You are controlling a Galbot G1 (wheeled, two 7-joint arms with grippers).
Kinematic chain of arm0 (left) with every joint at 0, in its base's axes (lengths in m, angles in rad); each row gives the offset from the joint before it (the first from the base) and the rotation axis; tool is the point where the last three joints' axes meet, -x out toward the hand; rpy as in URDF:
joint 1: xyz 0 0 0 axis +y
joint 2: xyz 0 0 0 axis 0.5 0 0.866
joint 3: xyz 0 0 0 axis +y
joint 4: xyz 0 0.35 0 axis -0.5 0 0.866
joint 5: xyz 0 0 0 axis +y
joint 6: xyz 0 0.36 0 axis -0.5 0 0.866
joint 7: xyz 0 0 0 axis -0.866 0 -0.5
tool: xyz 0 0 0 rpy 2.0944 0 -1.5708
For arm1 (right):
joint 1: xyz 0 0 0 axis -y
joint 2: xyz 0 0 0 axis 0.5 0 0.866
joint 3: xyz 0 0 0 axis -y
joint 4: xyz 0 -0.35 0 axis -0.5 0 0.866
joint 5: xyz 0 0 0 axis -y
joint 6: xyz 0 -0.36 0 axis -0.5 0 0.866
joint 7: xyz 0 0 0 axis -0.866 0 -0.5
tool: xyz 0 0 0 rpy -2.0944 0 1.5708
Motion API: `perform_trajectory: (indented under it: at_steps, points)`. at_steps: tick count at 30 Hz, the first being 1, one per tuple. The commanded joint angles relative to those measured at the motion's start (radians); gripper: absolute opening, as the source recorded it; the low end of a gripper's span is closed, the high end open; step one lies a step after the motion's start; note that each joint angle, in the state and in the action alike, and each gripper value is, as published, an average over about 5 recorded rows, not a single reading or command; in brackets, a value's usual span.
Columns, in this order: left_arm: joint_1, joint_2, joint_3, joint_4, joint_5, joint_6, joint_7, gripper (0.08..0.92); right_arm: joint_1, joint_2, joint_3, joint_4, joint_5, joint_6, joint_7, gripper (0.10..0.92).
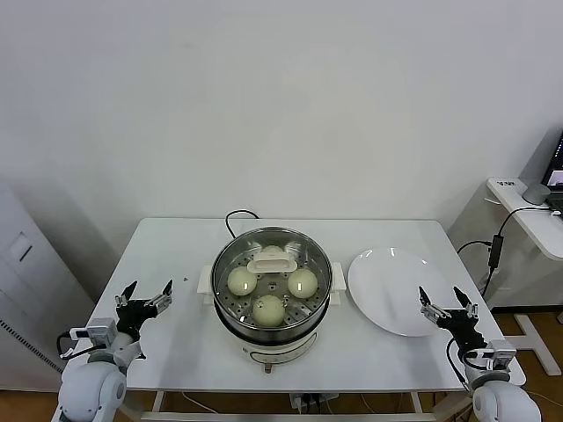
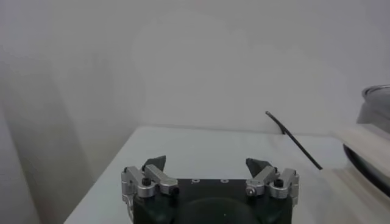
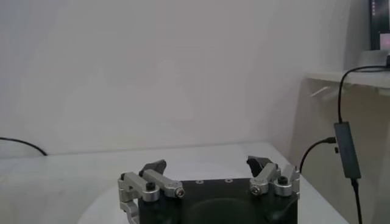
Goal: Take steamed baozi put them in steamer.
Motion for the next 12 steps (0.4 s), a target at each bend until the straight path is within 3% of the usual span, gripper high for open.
perform_trajectory:
  at_steps: [1, 12]
  points:
    - [0.000, -0.003, 0.002, -0.007, 0.002, 0.010, -0.003, 0.823, 0.000, 0.001, 0.000, 0.000, -0.001, -0.003, -0.001, 0.823]
    - [0.001, 0.000, 0.004, -0.007, -0.005, 0.014, -0.001, 0.823, 0.006, 0.000, -0.004, 0.002, -0.007, -0.009, -0.001, 0.823]
